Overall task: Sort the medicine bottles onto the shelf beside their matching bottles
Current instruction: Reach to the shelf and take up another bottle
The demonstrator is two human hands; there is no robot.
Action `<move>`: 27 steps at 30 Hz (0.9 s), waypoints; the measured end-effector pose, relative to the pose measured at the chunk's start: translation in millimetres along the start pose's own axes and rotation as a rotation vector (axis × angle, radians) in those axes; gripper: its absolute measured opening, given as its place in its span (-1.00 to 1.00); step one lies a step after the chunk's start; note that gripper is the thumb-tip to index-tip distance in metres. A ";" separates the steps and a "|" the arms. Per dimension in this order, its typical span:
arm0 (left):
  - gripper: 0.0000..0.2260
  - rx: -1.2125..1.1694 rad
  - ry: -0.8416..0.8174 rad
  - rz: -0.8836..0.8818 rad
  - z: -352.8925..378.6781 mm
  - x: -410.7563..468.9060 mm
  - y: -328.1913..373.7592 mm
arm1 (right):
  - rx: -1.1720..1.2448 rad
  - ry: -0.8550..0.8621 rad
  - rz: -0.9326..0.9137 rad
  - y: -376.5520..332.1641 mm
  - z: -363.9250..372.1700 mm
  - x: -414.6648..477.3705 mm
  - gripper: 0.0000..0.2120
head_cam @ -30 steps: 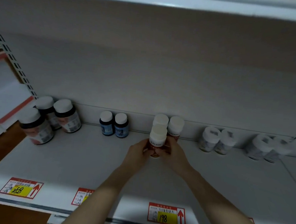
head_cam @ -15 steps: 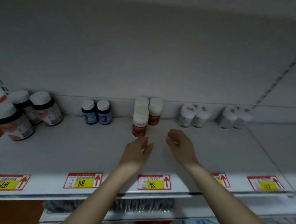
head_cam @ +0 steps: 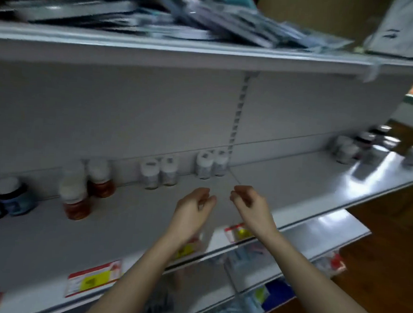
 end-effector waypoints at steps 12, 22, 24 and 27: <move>-0.63 -0.141 -0.286 0.190 232.9 24.4 189.4 | 0.080 0.310 0.051 91.9 -281.9 2.7 -0.74; -0.64 -0.149 -0.429 0.270 376.0 78.5 255.4 | 0.088 0.467 0.147 181.7 -396.2 33.0 -0.74; -0.64 -0.146 -0.435 0.273 403.4 98.9 262.9 | 0.056 0.474 0.150 196.9 -415.6 52.3 -0.71; -0.64 -0.151 -0.431 0.247 441.3 133.9 274.9 | 0.028 0.475 0.170 219.2 -443.3 86.6 -0.69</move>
Point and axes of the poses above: each hand's wrist, its own x-axis towards the middle knuckle, its own z-axis out of the palm, y = z × x, the point moved 1 cm from there along x, towards the middle knuckle, and after that the axes turned 3 degrees about x, right-handed, at the moved point
